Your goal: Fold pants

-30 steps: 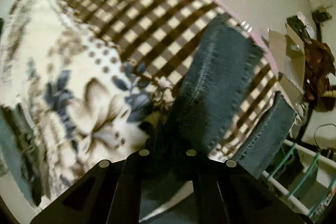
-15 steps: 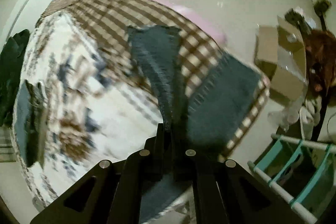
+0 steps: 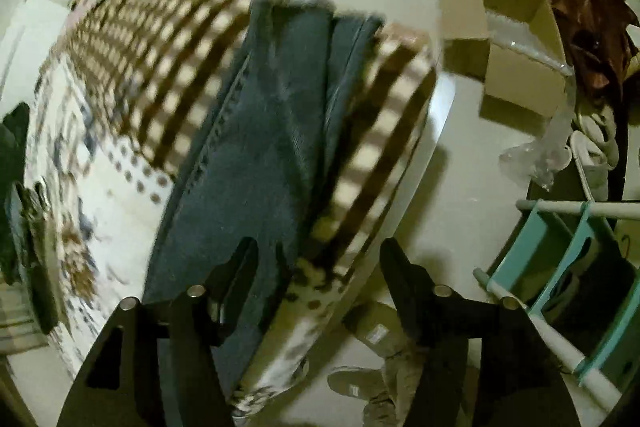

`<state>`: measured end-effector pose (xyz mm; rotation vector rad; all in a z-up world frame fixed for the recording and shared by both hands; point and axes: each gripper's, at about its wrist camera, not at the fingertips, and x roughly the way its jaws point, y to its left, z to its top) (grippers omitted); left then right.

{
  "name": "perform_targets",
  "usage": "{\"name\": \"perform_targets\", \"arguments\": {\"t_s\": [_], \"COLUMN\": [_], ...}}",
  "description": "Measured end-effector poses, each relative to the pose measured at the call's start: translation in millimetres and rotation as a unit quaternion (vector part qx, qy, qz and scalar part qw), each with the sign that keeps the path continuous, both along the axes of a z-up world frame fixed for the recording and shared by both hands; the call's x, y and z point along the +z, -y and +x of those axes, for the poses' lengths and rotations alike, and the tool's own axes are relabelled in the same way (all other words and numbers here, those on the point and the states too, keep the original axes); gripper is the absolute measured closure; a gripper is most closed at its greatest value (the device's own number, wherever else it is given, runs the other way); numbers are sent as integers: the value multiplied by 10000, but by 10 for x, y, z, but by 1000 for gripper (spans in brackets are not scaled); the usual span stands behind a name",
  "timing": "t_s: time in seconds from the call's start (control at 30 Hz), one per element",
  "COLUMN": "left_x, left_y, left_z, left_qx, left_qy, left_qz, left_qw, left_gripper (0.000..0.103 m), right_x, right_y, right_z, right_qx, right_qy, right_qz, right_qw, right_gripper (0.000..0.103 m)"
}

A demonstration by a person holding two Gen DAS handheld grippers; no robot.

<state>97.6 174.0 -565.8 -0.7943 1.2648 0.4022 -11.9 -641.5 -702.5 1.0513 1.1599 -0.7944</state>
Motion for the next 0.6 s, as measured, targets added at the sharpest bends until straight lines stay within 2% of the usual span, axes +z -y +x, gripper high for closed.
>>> {"name": "perform_targets", "arguments": {"t_s": [0.07,0.1,0.13,0.17,0.23,0.37,0.5,0.57,0.6], "left_x": [176,282,350,419,503,407,251,168,131], "left_y": [127,247,322,415,698,1129,1607,1834,1910], "left_z": [-26,-16,-4,17,128,391,628,707,732], "left_qx": [-100,-184,-241,-320,-674,-1164,-1596,-1804,-1873], "left_qy": [174,281,355,461,647,602,561,531,515], "left_qz": [215,370,468,576,799,760,754,769,724], "left_qw": [9996,9988,9980,9968,9924,9885,9827,9791,9783], "left_gripper": [52,37,30,27,14,14,14,14,14], "right_x": [135,202,285,322,351,218,-88,-131,-106], "right_y": [112,172,244,305,442,691,855,902,918], "right_z": [-53,-44,-9,26,150,592,975,1103,1156], "right_qx": [4,16,18,21,54,234,442,587,651], "right_qy": [102,130,161,198,221,34,-587,-808,-977], "right_qz": [-136,-206,-289,-331,-393,-442,-392,-529,-626], "right_qw": [9999,9997,9994,9993,9990,9987,9965,9936,9911], "right_gripper": [37,37,37,37,37,37,39,80,95]}}
